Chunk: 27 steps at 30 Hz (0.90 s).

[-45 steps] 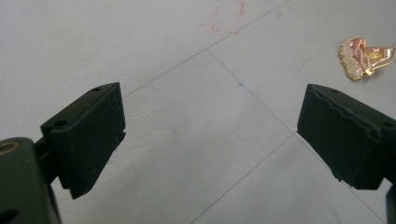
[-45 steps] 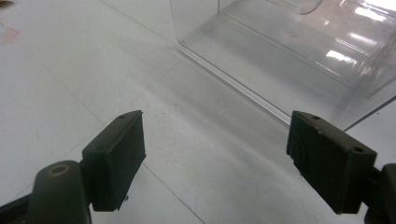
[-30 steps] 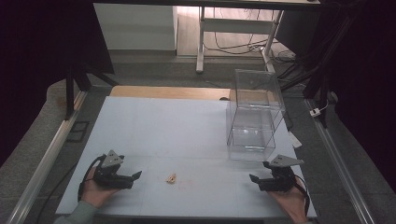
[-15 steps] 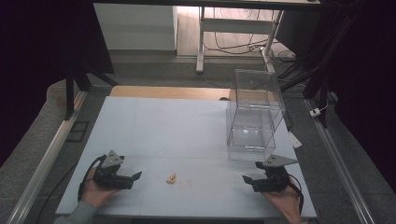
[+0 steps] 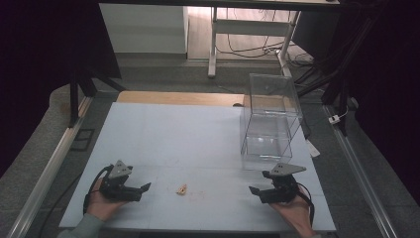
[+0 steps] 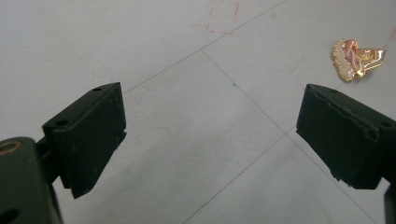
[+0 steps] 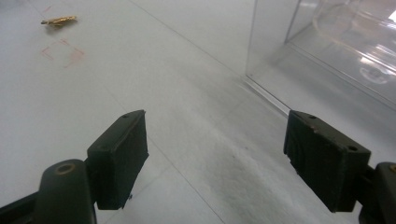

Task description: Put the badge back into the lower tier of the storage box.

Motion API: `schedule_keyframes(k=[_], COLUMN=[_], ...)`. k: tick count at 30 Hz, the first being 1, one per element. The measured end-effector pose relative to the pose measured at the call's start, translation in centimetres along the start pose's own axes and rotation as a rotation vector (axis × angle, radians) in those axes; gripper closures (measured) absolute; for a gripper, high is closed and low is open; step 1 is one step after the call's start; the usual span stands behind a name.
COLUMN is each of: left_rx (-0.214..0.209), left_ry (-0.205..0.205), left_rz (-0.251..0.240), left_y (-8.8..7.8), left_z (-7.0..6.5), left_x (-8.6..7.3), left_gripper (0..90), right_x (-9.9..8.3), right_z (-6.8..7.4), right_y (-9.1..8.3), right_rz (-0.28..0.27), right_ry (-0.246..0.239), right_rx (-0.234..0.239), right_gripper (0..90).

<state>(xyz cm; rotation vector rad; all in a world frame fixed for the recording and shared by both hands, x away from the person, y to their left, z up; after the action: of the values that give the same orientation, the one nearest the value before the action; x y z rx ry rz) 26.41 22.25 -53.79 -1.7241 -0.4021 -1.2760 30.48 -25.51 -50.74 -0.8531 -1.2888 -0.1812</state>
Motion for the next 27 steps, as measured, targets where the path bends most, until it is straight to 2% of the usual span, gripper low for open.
schedule_keyframes(k=[27], left_rx=[-0.003], left_ry=[0.001], left_rz=[0.012], left_y=[0.2], left_z=[0.0], left_x=[-0.1], left_gripper=[8.3], right_x=[2.3], right_z=[3.1], right_y=[4.2], right_rz=[0.034], right_ry=[-0.058], right_rx=[0.097], right_gripper=[22.7])
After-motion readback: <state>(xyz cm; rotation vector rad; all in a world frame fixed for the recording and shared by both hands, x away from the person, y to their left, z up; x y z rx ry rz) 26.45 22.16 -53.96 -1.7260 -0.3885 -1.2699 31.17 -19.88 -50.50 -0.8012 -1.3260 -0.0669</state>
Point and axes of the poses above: each handheld gripper's, and its own axes: y roughly forward along the jaws, x roughly out of its top, z roughly to its left, the point moved 2 cm from there along y, roughly forward along the jaws, and after that the axes turned 15 degrees about -z, right-handed, at the moved point
